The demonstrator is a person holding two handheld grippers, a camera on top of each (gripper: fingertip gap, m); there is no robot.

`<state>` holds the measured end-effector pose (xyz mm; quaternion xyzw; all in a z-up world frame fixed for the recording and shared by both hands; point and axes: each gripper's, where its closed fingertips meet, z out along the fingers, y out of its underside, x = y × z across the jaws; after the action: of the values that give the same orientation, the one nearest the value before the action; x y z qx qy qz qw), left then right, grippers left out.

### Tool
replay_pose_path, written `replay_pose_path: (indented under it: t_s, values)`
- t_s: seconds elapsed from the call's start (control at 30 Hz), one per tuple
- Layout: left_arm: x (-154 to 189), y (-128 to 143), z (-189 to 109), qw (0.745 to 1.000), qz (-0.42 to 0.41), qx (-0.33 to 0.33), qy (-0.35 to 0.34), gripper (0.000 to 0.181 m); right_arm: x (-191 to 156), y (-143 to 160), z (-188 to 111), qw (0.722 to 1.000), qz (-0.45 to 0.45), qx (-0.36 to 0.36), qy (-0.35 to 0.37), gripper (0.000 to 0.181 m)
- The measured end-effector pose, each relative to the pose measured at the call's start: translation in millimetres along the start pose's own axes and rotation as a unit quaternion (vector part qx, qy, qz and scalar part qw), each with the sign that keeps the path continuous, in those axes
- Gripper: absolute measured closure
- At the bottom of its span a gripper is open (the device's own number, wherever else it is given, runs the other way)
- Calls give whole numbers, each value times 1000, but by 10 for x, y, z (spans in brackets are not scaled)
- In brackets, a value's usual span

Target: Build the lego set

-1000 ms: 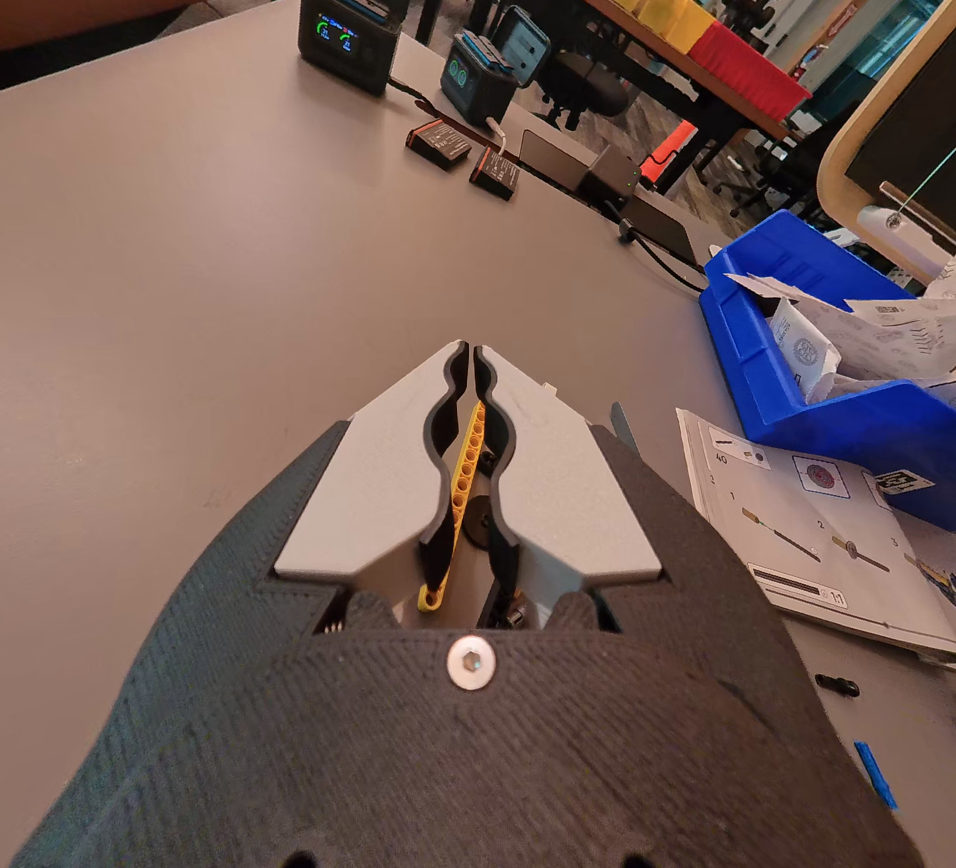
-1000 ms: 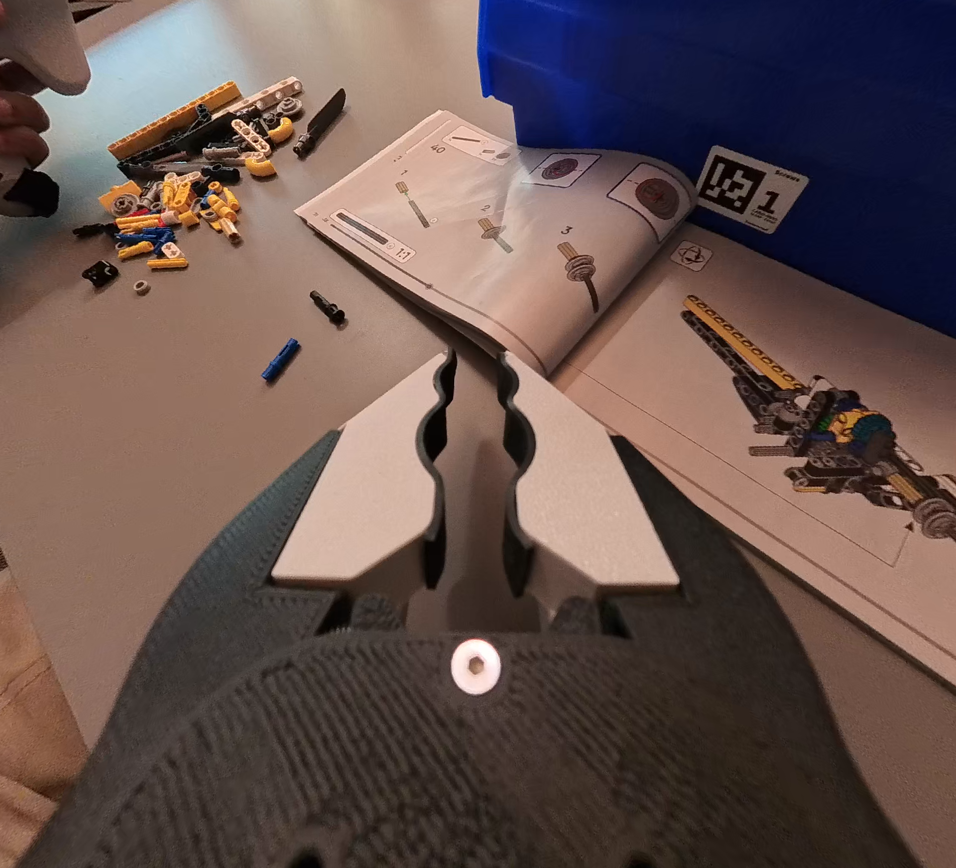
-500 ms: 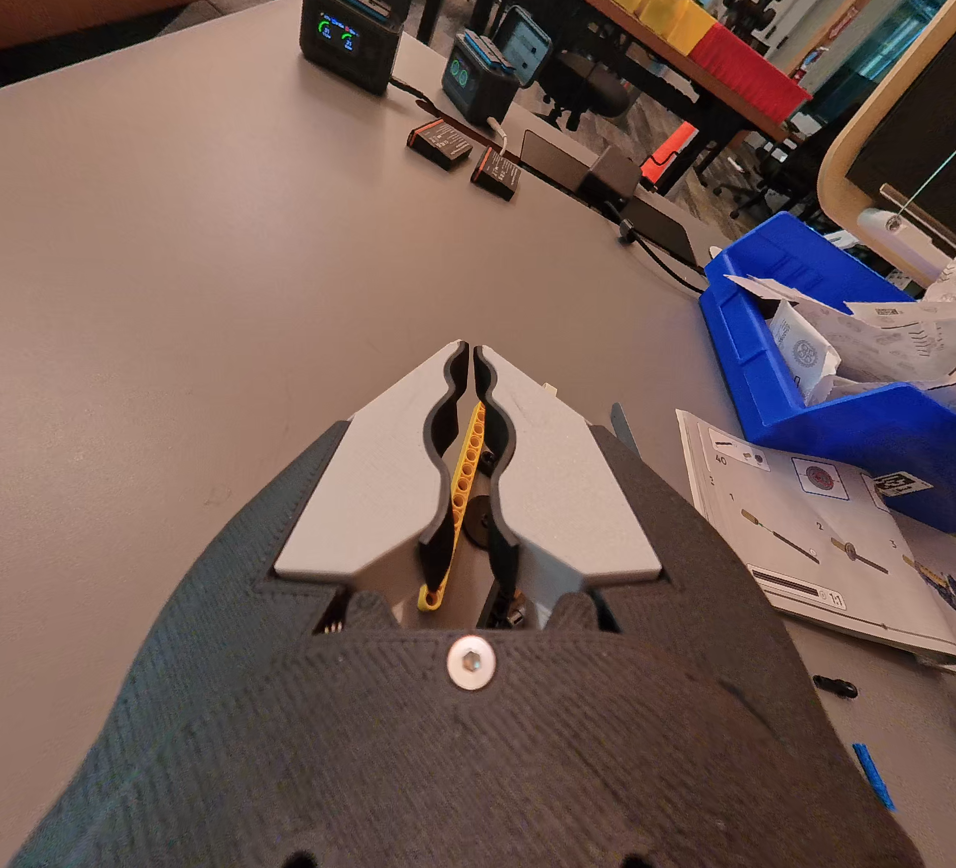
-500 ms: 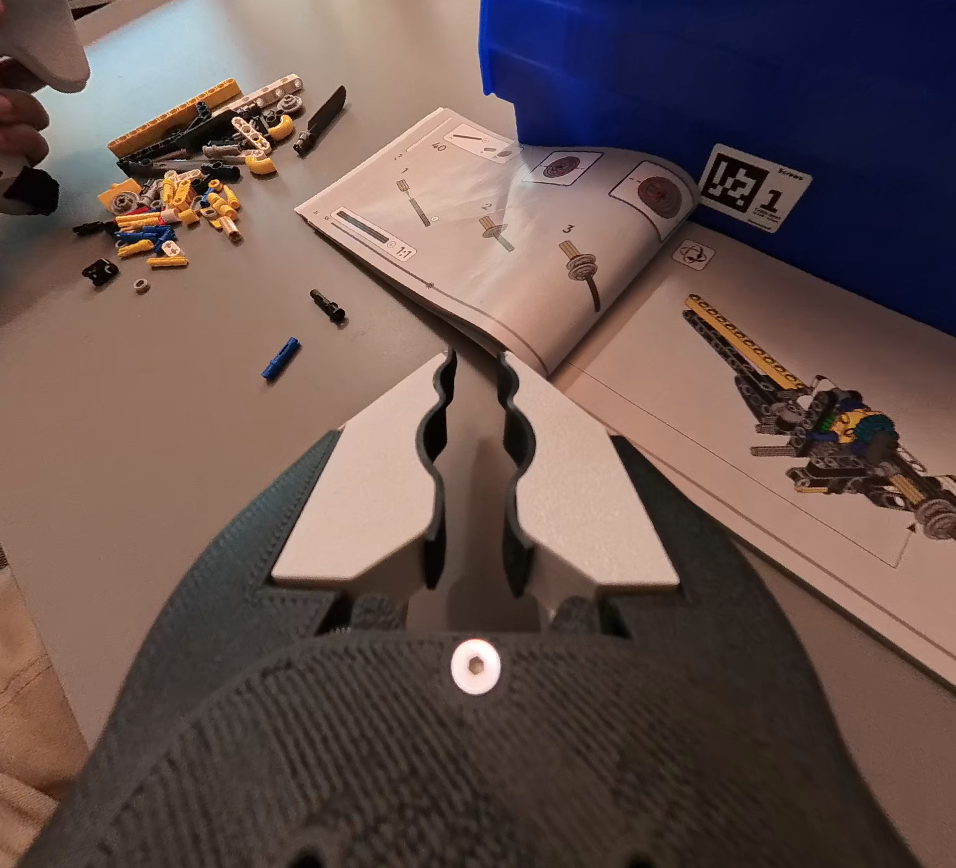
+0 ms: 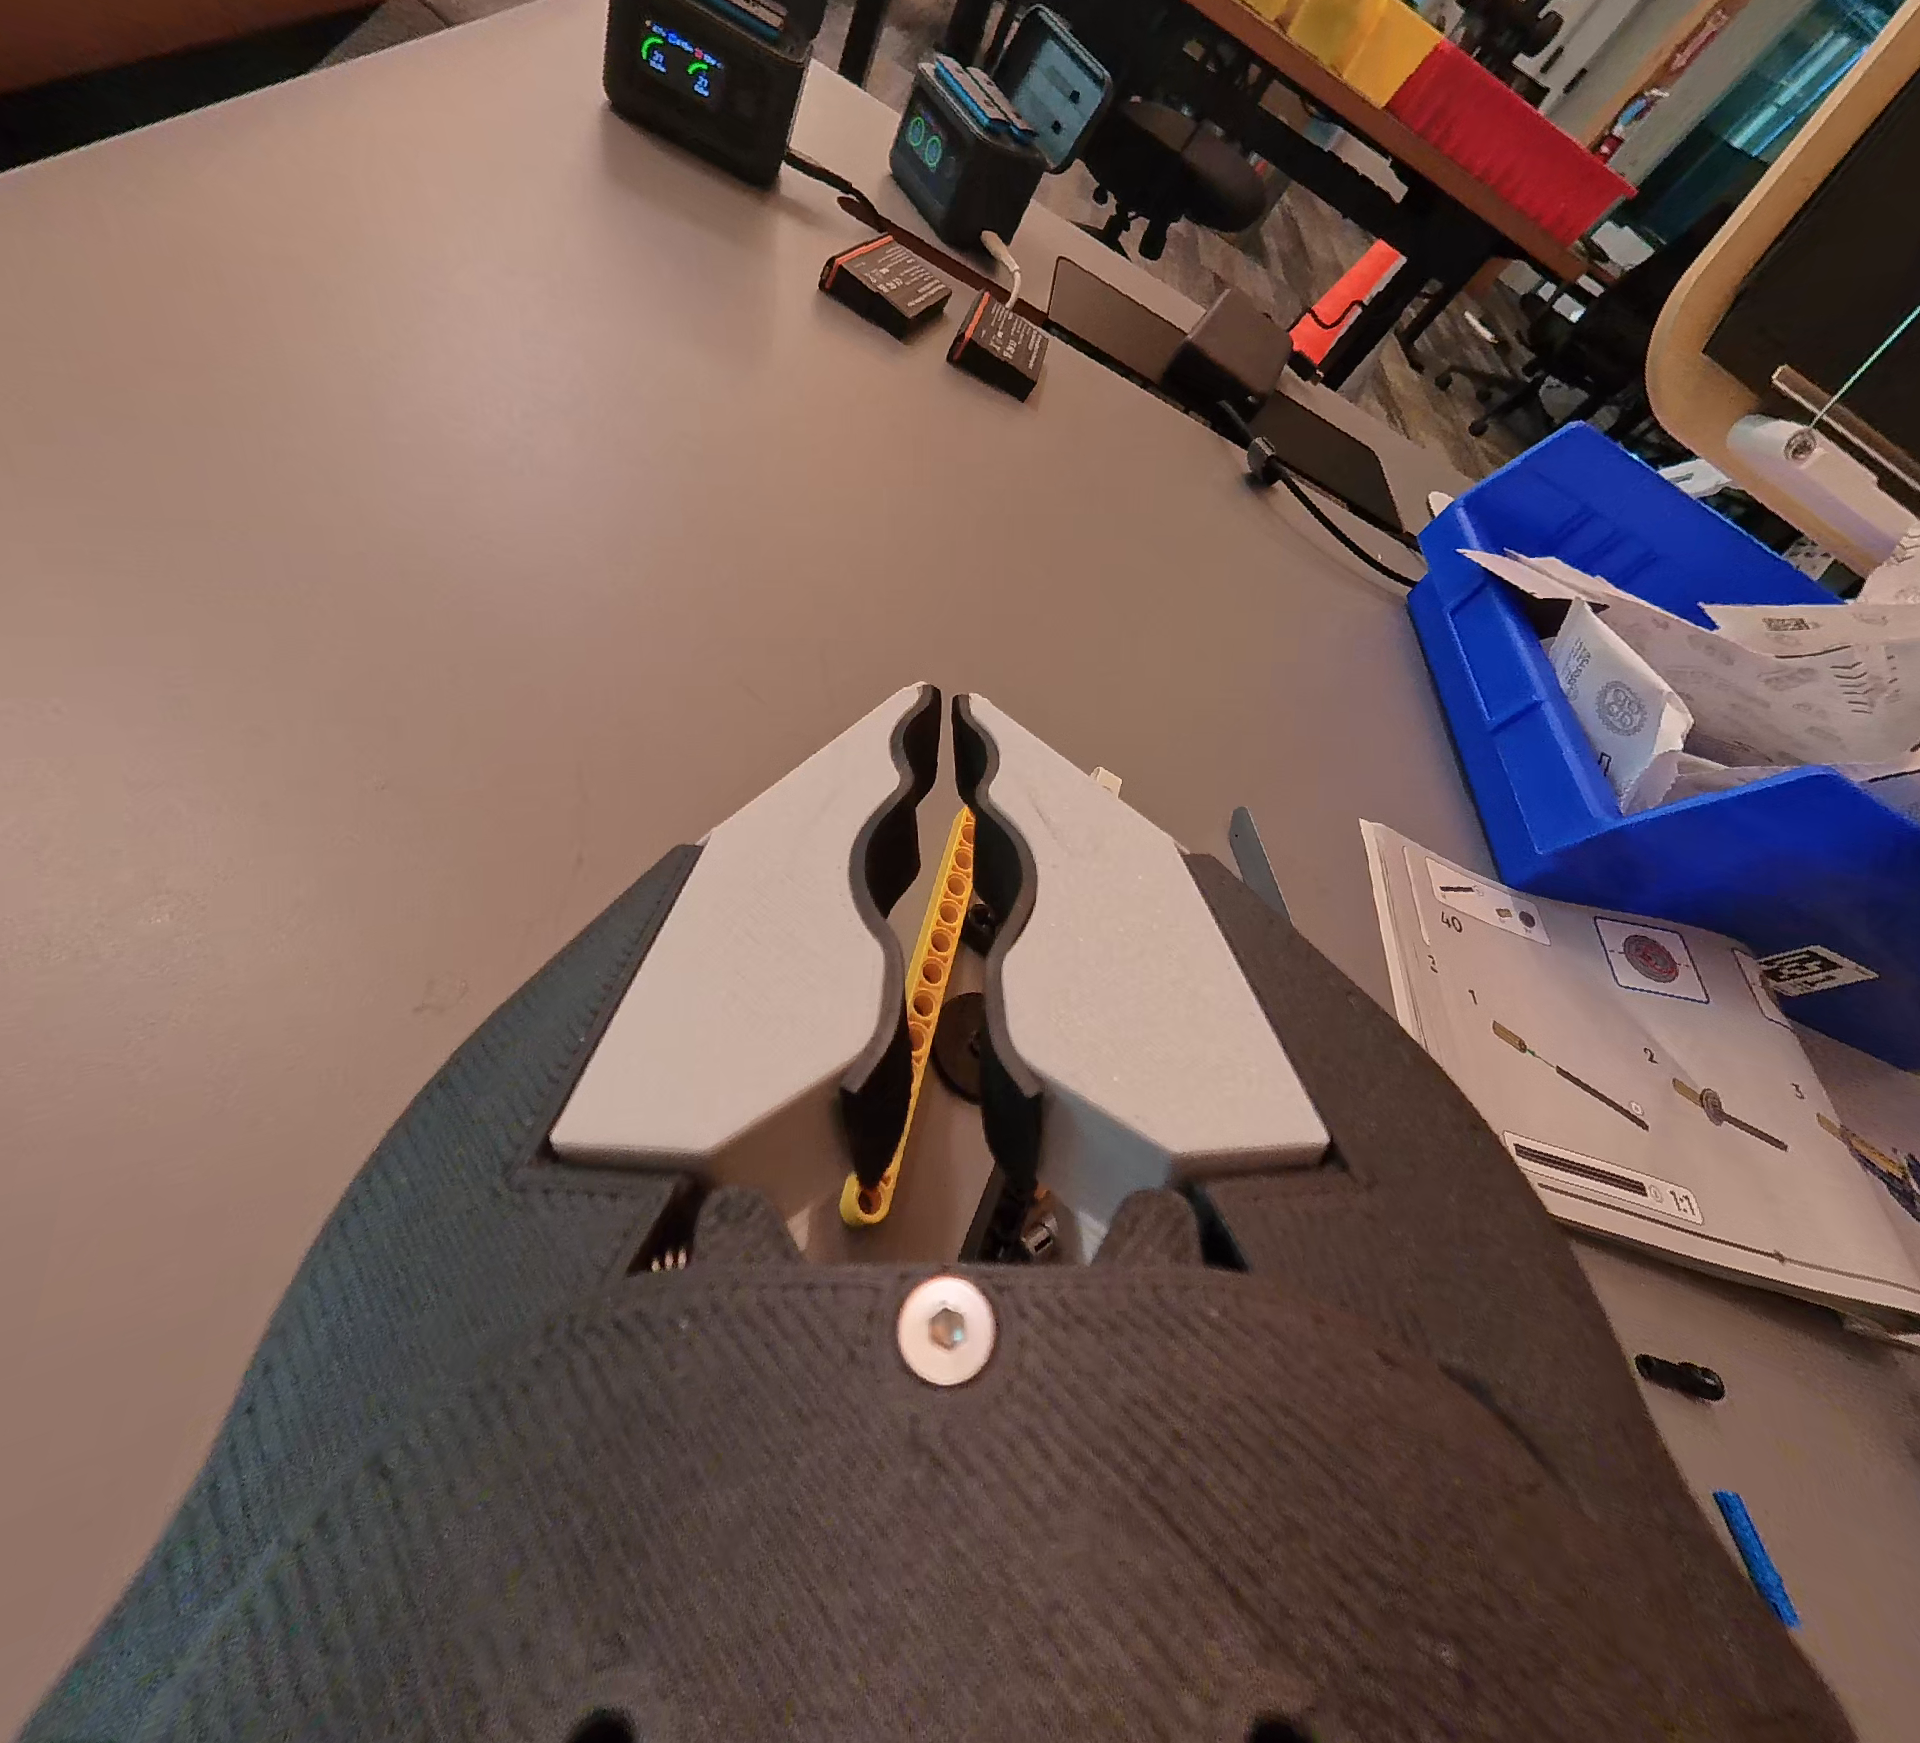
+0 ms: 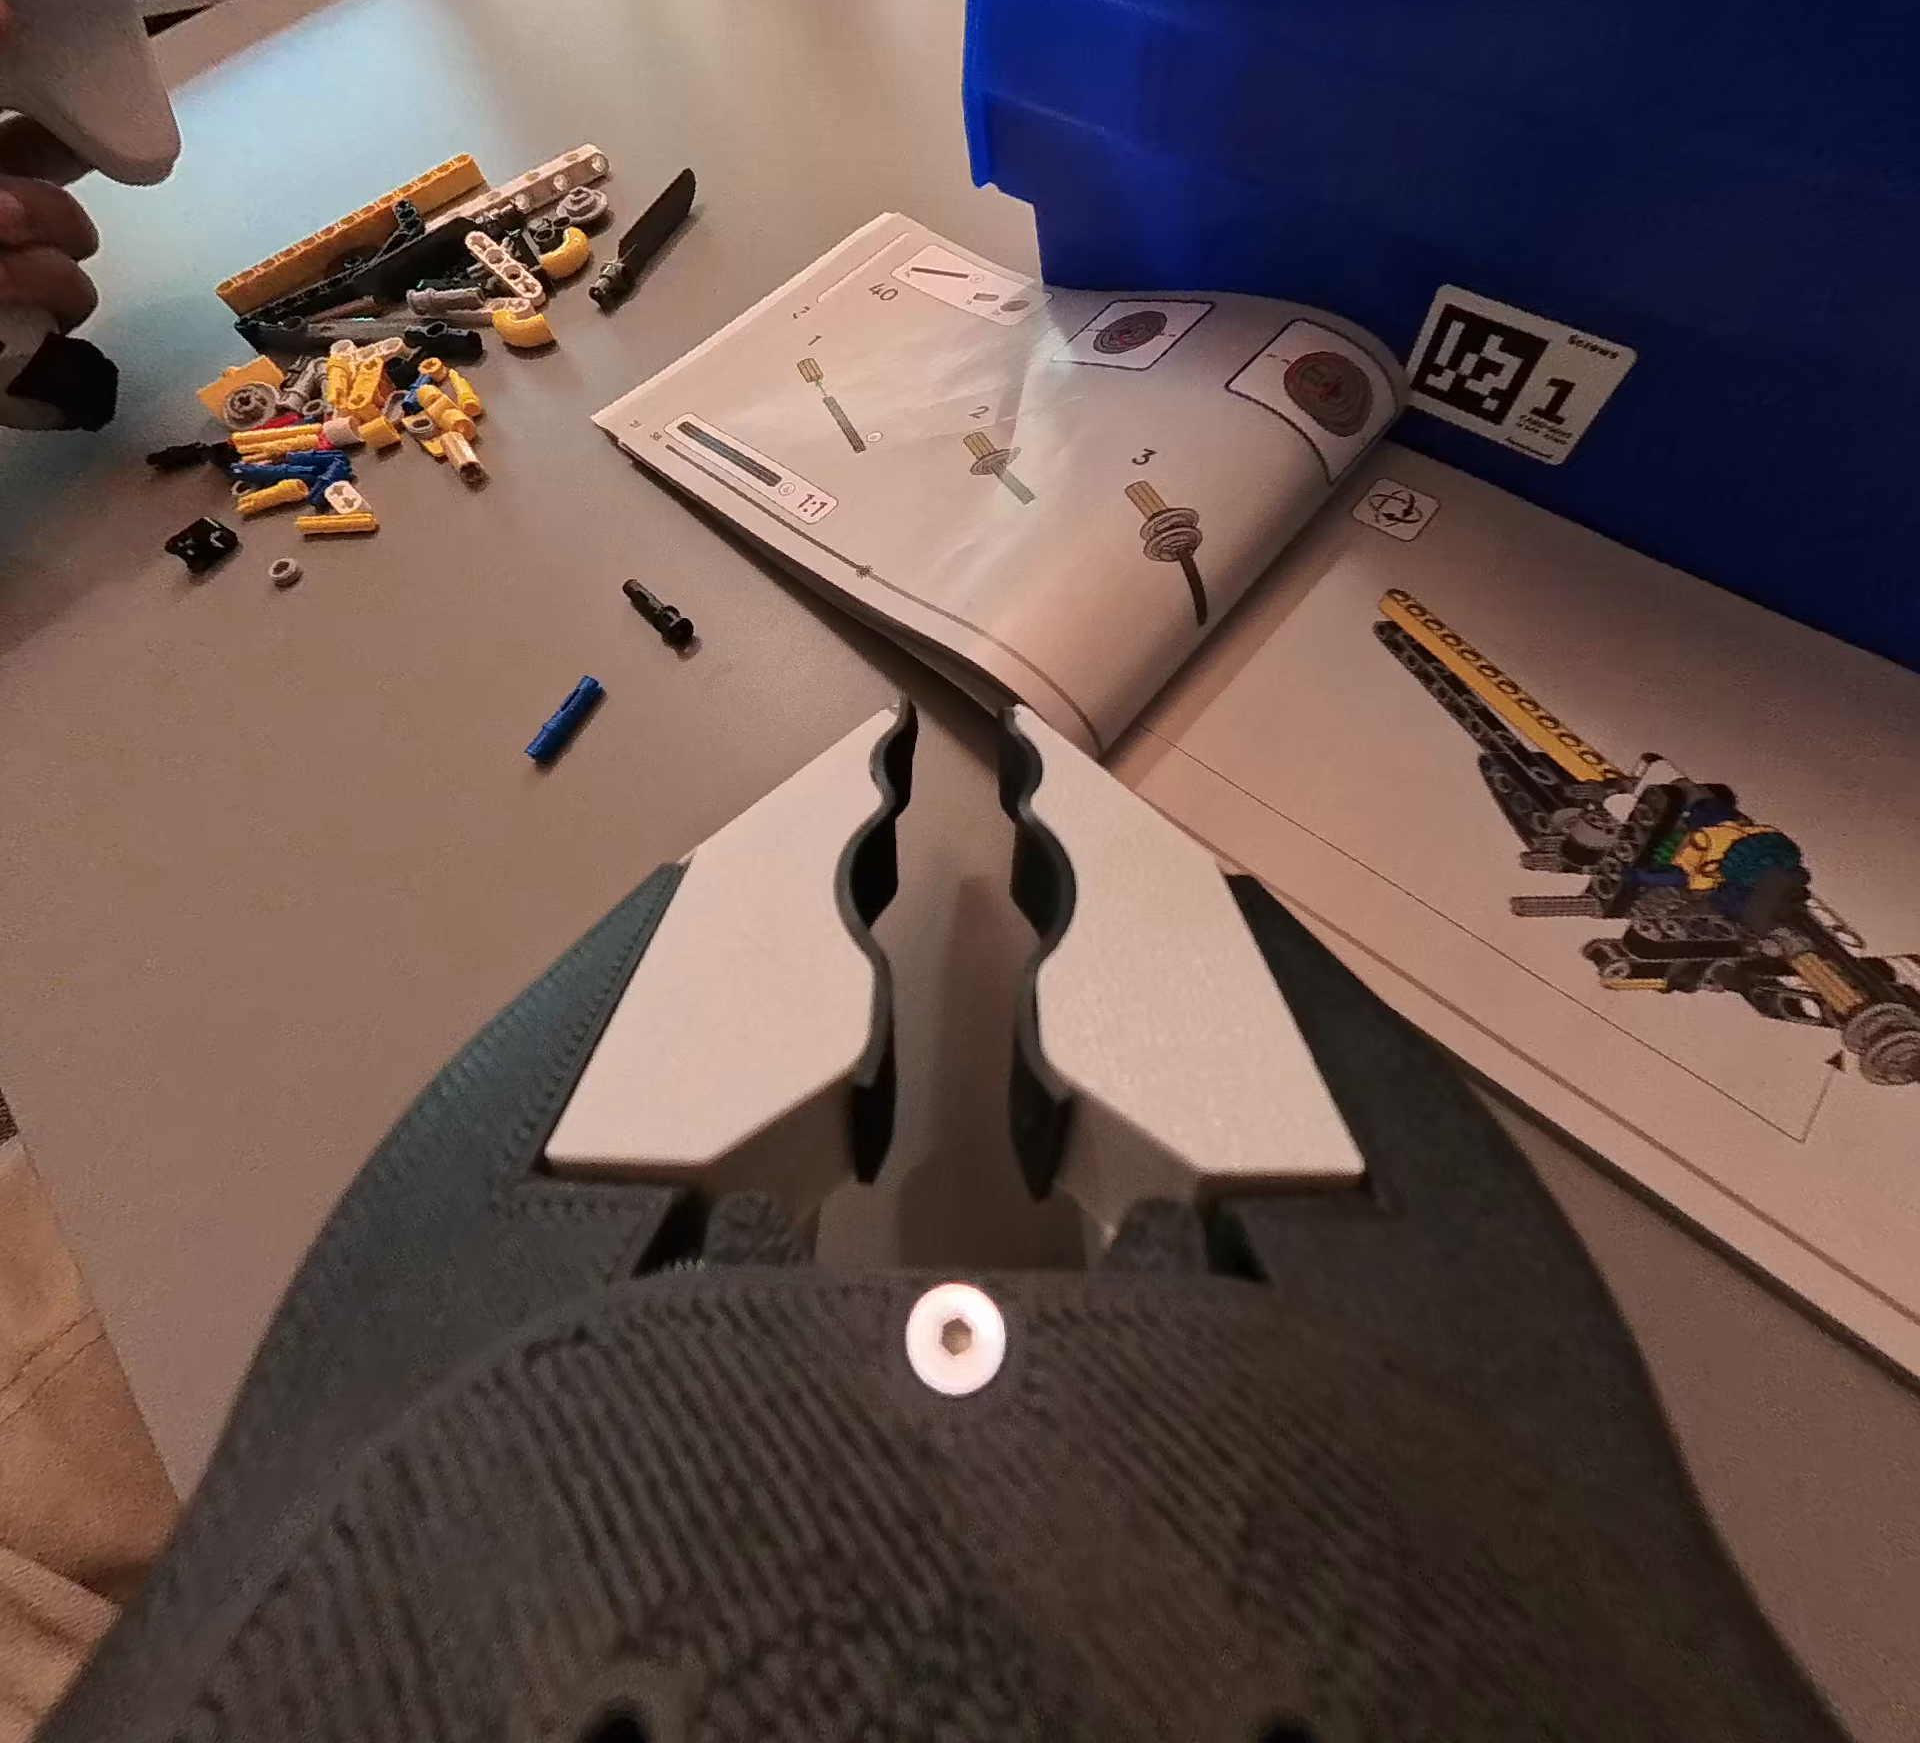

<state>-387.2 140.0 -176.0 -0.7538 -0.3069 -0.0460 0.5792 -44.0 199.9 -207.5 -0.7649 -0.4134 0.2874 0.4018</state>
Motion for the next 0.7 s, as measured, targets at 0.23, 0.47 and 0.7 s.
replay_pose_path:
  t_s: [0.23, 0.47, 0.7]
  values:
    - [0, 1, 0, 1000, 0, 0, 0, 180, -1, 2, 1, 1000, 0, -1, 0, 166]
    - [4, 9, 4, 1000, -2, -2, 2, 179, -2, 3, 4, 1000, 0, -2, -1, 166]
    - [23, 23, 9, 1000, 4, -6, 4, 176, 5, 6, 7, 1000, 0, -3, 2, 166]
